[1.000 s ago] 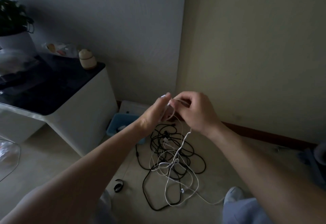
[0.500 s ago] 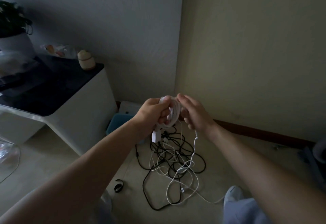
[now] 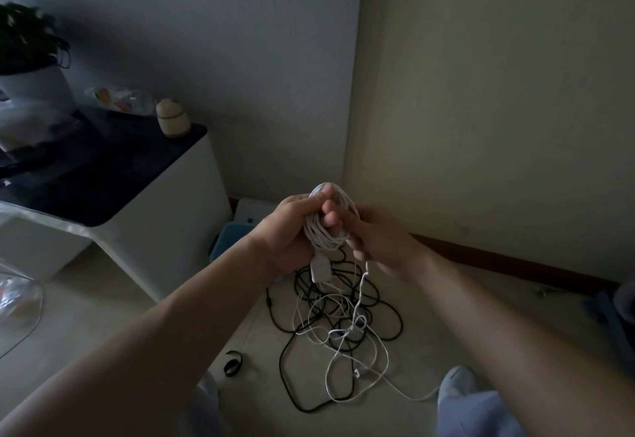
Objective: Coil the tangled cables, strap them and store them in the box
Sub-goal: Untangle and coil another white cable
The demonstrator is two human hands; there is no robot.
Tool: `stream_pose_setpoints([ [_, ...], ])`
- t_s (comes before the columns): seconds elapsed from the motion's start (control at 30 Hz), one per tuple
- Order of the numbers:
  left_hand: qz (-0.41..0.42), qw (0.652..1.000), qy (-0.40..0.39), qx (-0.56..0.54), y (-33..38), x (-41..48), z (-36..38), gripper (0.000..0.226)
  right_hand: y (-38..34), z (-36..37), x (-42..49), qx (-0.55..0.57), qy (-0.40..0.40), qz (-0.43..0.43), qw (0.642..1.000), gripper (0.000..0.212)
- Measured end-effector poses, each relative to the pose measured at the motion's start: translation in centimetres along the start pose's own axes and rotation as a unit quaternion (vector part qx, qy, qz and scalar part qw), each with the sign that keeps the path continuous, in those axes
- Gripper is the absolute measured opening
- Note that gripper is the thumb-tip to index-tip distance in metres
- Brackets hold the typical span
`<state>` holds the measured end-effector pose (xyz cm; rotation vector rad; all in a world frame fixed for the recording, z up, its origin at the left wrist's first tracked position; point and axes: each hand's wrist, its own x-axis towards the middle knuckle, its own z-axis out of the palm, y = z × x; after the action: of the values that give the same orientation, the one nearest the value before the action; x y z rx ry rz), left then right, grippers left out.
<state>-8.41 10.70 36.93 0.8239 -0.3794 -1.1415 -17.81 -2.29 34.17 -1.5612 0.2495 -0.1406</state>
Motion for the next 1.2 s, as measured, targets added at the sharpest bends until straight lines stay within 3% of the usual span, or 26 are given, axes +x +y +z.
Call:
stream_pose_setpoints([
  [0.17,0.000,0.999,-0.043,-0.018,0.4,-0.2,0.3,0.032,-0.4,-0.8,-0.1,-0.022,0.026,-0.043,0.999,0.020],
  [0.3,0.008,1.000,-0.001,-0.002,0.0,0.1,0.8,0.034,-0.5,-0.7,-0.1,-0.026,0.016,-0.034,0.999,0.033],
  [0.47,0.021,0.996,0.045,-0.072,0.2,0.7,1.1,0.030,0.8,-0.3,0.1,-0.003,0.048,0.020,0.999,0.045],
  [0.67,0.106,0.977,0.125,-0.132,3.4,0.7,-0.2,0.038,2.7,-0.2,-0.1,-0.060,0.021,0.052,0.997,0.031],
  [0.8,0.172,0.969,0.158,-0.078,4.9,0.5,-1.3,0.042,2.6,-0.3,-0.3,-0.136,-0.001,0.059,0.989,0.020],
  [0.9,0.222,0.954,0.197,0.046,5.0,0.7,-1.9,0.041,1.9,-0.3,-0.6,-0.168,-0.011,0.009,0.986,0.019],
  [1.0,0.224,0.934,0.219,0.172,3.8,1.2,-2.1,0.041,-0.1,0.1,-0.8,-0.214,-0.027,-0.026,0.976,0.030],
  [1.1,0.197,0.935,0.198,0.219,2.0,1.9,-1.8,0.054,-1.8,0.3,-1.0,-0.252,-0.048,-0.037,0.966,0.048],
  [1.2,0.174,0.943,0.191,0.210,0.7,3.0,-1.6,0.051,-2.1,0.4,-1.2,-0.288,-0.083,-0.004,0.954,0.022],
])
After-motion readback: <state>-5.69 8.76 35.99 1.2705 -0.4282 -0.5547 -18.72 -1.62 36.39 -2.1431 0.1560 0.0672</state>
